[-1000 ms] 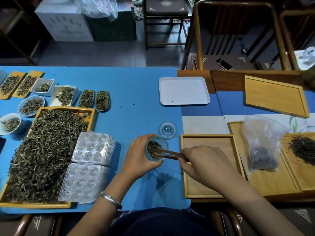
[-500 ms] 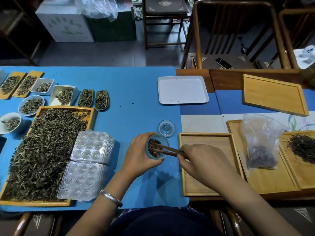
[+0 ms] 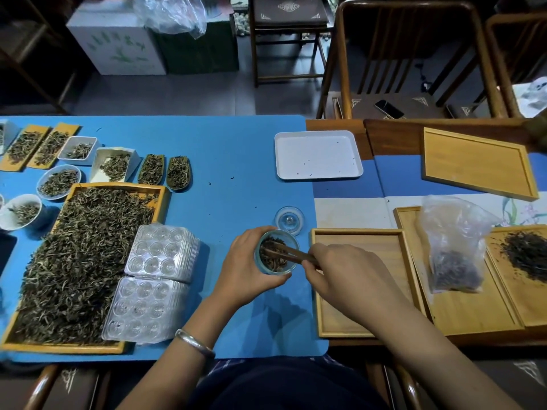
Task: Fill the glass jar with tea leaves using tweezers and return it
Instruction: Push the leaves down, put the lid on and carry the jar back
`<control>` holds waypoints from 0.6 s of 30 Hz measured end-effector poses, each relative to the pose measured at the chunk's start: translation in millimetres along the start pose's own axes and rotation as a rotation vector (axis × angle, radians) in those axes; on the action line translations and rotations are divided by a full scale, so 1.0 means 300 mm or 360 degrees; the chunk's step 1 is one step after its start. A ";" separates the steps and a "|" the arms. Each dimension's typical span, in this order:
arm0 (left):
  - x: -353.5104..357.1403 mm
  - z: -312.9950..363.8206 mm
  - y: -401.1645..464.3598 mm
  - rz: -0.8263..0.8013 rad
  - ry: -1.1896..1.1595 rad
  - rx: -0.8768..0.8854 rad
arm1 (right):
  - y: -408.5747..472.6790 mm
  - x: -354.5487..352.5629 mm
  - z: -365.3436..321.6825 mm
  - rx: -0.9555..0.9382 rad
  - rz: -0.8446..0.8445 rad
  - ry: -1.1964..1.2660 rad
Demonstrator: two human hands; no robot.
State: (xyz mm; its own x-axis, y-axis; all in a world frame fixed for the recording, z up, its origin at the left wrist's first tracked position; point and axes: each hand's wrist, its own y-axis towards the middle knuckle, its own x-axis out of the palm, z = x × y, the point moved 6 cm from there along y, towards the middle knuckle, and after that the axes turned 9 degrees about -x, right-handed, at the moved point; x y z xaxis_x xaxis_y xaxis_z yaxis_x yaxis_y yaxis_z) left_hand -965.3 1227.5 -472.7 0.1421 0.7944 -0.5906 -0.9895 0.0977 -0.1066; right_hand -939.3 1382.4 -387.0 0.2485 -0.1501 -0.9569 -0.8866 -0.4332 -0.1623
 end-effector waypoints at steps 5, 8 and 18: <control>-0.008 -0.003 0.004 0.0038 -0.0036 0.0010 | 0.004 0.002 -0.012 0.0000 -0.0035 -0.0085; -0.009 -0.005 0.008 0.0053 -0.0038 0.0008 | 0.004 0.021 -0.043 -0.0030 -0.0099 -0.0086; -0.006 -0.008 -0.005 0.0041 -0.0047 -0.0005 | -0.010 0.012 -0.048 -0.0015 -0.0127 -0.0137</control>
State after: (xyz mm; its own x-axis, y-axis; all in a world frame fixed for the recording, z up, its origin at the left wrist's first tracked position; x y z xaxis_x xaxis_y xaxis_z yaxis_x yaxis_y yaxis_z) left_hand -964.1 1224.4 -473.5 0.1157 0.8139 -0.5694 -0.9927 0.0751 -0.0944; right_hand -930.1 1370.3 -386.4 0.2835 -0.0377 -0.9582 -0.8613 -0.4494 -0.2372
